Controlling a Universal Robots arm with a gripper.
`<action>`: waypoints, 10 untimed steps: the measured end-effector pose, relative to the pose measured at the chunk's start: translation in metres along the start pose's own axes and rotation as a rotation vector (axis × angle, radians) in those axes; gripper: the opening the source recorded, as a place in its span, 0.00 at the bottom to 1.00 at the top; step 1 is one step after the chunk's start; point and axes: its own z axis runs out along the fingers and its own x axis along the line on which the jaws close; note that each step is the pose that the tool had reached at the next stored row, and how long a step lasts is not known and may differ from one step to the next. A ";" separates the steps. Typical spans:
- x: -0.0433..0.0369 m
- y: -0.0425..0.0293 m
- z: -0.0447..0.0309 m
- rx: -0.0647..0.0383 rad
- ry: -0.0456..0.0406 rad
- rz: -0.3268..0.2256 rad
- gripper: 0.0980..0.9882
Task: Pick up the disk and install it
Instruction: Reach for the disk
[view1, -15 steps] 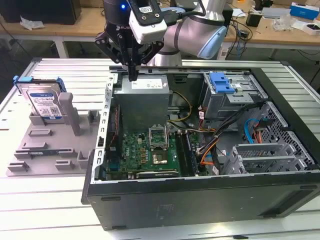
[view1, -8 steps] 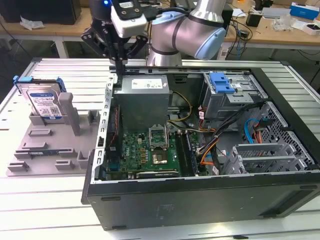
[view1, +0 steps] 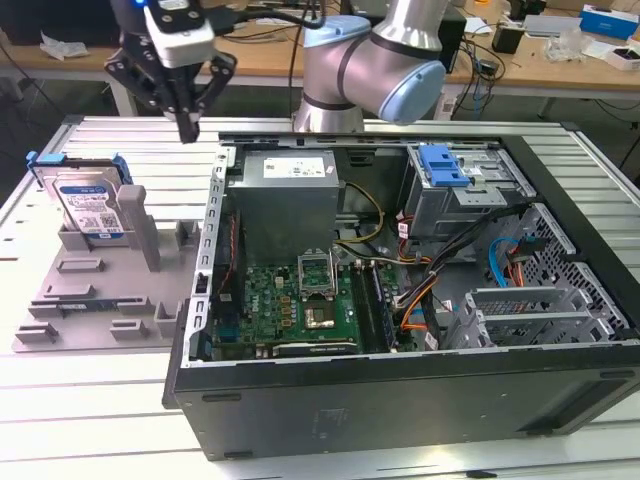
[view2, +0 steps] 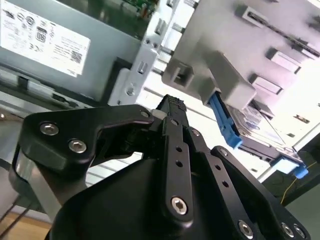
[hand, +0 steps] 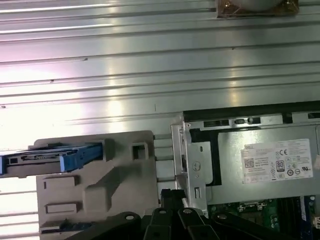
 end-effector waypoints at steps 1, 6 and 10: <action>0.0067 0.0025 0.0006 0.000 0.0002 0.000 0.01; 0.0334 0.0137 0.0030 0.000 0.0007 0.000 0.01; 0.0549 0.0199 0.0052 0.000 0.0009 0.000 0.01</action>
